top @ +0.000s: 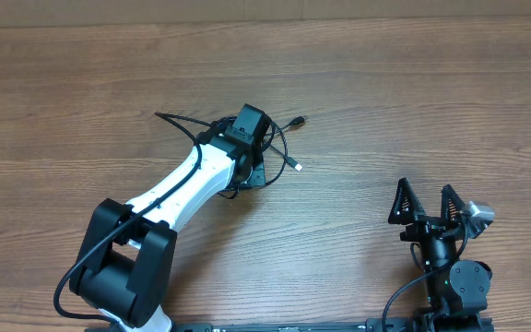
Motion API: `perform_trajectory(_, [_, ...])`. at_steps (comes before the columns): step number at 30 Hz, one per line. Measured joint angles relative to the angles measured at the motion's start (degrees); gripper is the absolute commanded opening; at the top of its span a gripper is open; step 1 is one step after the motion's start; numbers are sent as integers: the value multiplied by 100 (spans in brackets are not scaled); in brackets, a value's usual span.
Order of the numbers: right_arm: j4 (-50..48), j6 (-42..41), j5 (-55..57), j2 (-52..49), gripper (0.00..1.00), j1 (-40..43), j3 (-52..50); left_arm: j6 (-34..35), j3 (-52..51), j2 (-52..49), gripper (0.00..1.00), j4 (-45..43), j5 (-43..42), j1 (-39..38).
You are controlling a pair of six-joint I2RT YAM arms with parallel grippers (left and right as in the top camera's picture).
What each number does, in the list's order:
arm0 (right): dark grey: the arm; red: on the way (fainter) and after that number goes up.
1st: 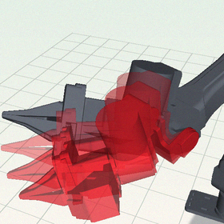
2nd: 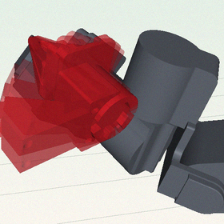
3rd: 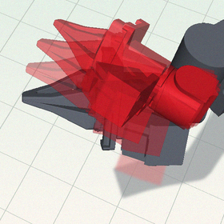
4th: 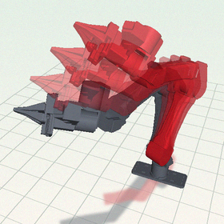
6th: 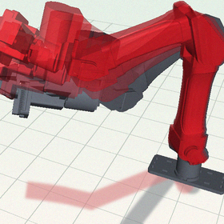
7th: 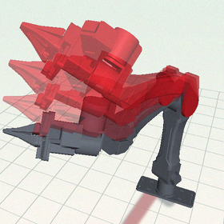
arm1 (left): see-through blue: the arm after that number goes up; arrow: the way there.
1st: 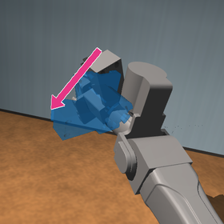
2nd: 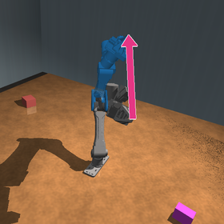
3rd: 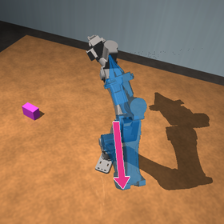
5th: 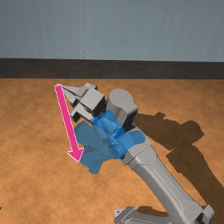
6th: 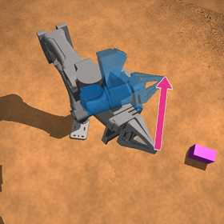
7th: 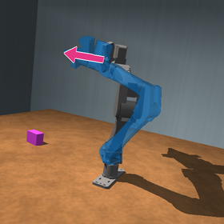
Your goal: Untangle cables
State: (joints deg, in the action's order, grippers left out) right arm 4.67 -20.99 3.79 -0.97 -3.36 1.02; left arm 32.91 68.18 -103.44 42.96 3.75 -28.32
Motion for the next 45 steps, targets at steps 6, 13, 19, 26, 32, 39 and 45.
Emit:
perform_trajectory(6, [-2,0,2,2,100,-2,0,0,0,0,44,-9,13,0])
perform_trajectory(13, [-2,0,0,0,100,-2,0,31,0,0,14,-308,229,0])
perform_trajectory(19, [0,0,0,2,100,-2,0,-9,2,0,12,-352,306,-11])
perform_trajectory(26, [-2,-2,2,2,100,-2,0,-31,103,-9,50,-138,350,146])
perform_trajectory(32, [0,0,2,0,100,-2,0,11,457,-24,36,-302,-13,929])
perform_trajectory(39, [-2,2,0,2,100,-2,0,-153,472,-173,35,-603,131,1294])
perform_trajectory(45, [-2,2,2,2,100,-2,0,-538,472,-645,17,-588,74,1294])
